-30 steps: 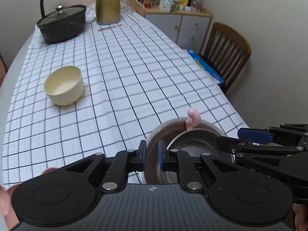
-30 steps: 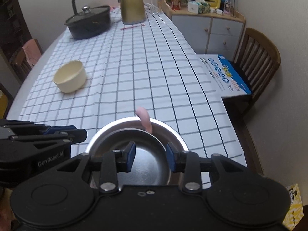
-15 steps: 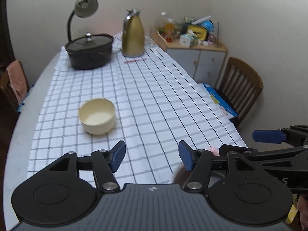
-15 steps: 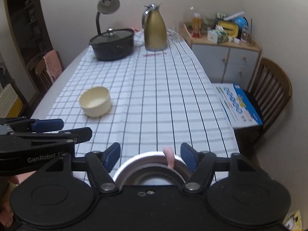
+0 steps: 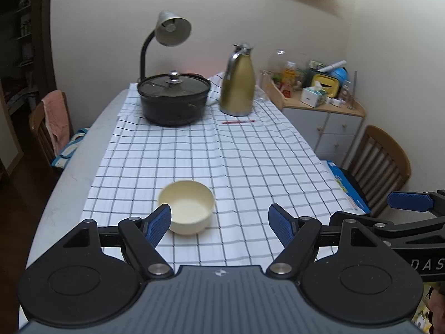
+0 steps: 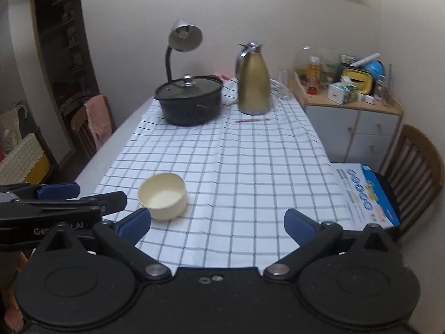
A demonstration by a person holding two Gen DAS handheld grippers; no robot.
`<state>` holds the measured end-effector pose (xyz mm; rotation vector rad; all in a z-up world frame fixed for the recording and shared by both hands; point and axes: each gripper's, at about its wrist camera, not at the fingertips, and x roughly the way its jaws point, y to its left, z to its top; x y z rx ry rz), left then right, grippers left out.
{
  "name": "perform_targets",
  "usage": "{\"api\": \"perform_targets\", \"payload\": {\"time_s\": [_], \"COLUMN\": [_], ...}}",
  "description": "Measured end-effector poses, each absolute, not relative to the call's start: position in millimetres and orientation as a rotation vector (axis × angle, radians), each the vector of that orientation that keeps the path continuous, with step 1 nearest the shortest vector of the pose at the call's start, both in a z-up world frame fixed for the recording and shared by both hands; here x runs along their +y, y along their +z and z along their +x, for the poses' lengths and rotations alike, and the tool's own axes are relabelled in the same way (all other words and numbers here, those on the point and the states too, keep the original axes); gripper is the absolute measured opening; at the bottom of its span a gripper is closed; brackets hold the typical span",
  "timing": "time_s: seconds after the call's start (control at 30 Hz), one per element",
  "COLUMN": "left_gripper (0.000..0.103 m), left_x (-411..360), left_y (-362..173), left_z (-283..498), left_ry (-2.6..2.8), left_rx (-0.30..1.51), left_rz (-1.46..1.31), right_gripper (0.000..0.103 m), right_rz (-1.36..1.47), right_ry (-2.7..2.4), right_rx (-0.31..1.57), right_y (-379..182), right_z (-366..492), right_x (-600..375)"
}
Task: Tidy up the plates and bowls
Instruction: 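Move both grippers to the rim of the cream bowl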
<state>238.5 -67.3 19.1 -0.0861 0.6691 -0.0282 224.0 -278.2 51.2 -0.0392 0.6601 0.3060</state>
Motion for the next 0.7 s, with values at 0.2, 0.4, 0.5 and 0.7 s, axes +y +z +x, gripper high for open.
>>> {"api": "perform_targets", "payload": {"time_s": [0.2,0.4,0.5,0.7], "left_gripper": [0.077,0.077,0.077,0.077], "left_x": [-51.1,-37.1,-32.2,-17.3], "left_y": [14.1,-4.3,-15.8,-45.3], "left_z": [270.6,305.6,323.5,361.0], "left_ry": [0.022,0.066,0.088,0.122], "left_rx": [0.680,0.717,0.744,0.823], "left_rz": [-0.088,-0.083,-0.074,-0.086], "right_gripper": [0.103,0.103,0.102,0.099], "right_rz": [-0.052,-0.072,-0.077,-0.074], "right_ry": [0.354,0.365,0.375,0.369], "right_rx": [0.652,0.722,0.758,0.834], "right_y": [49.8,34.6,24.4,2.4], "right_z": [260.6,307.0,331.8,381.1], "right_x": [-261.1,-245.6,-237.7,-219.8]}}
